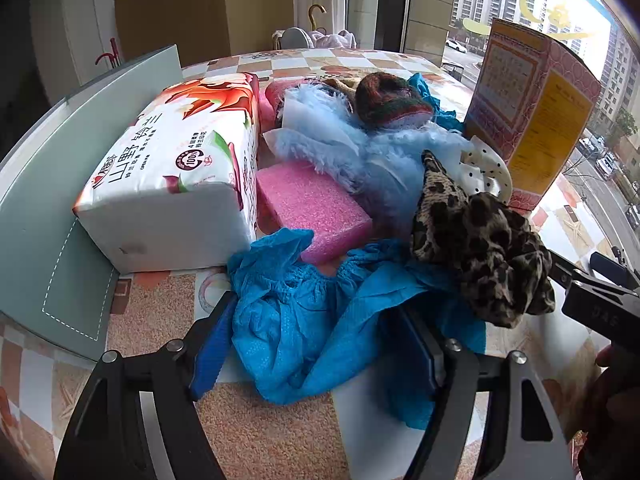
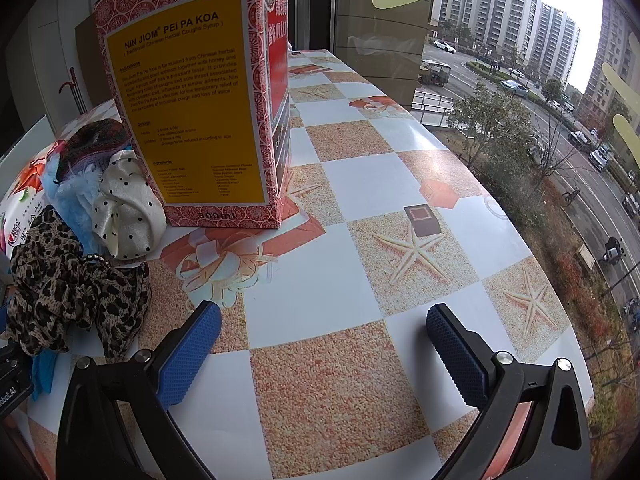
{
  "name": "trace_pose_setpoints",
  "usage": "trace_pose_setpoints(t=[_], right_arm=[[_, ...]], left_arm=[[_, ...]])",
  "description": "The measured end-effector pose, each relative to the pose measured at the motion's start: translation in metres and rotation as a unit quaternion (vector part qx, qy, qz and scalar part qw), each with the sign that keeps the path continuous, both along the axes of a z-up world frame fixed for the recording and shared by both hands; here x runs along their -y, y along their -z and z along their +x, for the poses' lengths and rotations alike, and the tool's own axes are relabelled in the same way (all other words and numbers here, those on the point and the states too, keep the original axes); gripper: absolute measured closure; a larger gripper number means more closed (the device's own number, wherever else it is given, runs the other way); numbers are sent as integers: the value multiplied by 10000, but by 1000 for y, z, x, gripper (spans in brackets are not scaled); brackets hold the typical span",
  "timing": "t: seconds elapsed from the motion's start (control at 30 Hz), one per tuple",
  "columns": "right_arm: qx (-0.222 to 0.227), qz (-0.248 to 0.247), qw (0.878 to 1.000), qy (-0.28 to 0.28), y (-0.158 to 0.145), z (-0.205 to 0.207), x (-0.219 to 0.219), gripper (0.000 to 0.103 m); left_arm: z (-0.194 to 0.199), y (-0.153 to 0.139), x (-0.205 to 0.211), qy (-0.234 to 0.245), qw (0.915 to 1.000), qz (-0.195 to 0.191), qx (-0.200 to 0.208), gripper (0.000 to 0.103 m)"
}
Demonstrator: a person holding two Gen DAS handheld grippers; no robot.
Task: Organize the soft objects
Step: 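Grasp the leopard-print scarf with the right gripper while the left gripper grasps the blue shoe covers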
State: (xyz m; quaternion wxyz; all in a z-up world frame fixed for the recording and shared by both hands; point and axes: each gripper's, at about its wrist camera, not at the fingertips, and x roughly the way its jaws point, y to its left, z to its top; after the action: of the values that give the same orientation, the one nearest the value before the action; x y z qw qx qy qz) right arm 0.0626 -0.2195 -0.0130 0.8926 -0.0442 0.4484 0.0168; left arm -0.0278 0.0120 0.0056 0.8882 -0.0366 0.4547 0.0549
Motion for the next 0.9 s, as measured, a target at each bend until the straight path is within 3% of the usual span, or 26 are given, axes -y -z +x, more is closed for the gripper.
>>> trace_pose_setpoints(t=[0.17, 0.27, 0.43, 0.53, 0.57, 0.6, 0.73, 0.77, 0.8, 0.83, 0.87, 0.9], right_arm=[[105, 243, 9995, -189, -4, -5, 1, 0], [219, 560, 9975, -373, -23, -21, 0, 0], [609, 720, 9819, -1640, -66, -48, -43, 0], [367, 737, 9702, -2279, -66, -41, -79, 2], [168, 801, 9671, -2411, -61, -38, -88, 8], [-16, 827, 9651, -2485, -55, -32, -97, 14], [-323, 536, 9661, -2503, -27, -14, -123, 16], [-522, 484, 9658, -2494, -17, -7, -126, 22], [-767, 484, 9654, -2443, -8, -1, -126, 46], [-877, 601, 9663, -2345, -5, 4, -121, 56], [-867, 716, 9674, -2269, -6, 6, -116, 65], [-897, 779, 9681, -2207, -6, 7, -110, 66]], left_arm=[[-1, -1, -3, 69, 10000, -62, -15, 25], [-3, -2, -8, 131, 9998, -101, -60, 25], [-3, -3, -14, 172, 9997, -147, -87, 25], [-3, -1, -9, 157, 9999, -21, -59, 25], [-3, 0, -9, 141, 9999, -23, -53, 25], [-2, 0, -9, 130, 9999, -44, -45, 25], [-2, 1, -8, 111, 9999, -23, -27, 25], [-1, 1, -8, 109, 9999, -23, -24, 25], [-1, 1, -8, 114, 9999, -21, -24, 25], [-2, 2, -8, 117, 9999, -28, -23, 25], [-1, 2, -8, 118, 9999, -32, -22, 25], [-1, 1, -8, 123, 9999, -29, -29, 25]])
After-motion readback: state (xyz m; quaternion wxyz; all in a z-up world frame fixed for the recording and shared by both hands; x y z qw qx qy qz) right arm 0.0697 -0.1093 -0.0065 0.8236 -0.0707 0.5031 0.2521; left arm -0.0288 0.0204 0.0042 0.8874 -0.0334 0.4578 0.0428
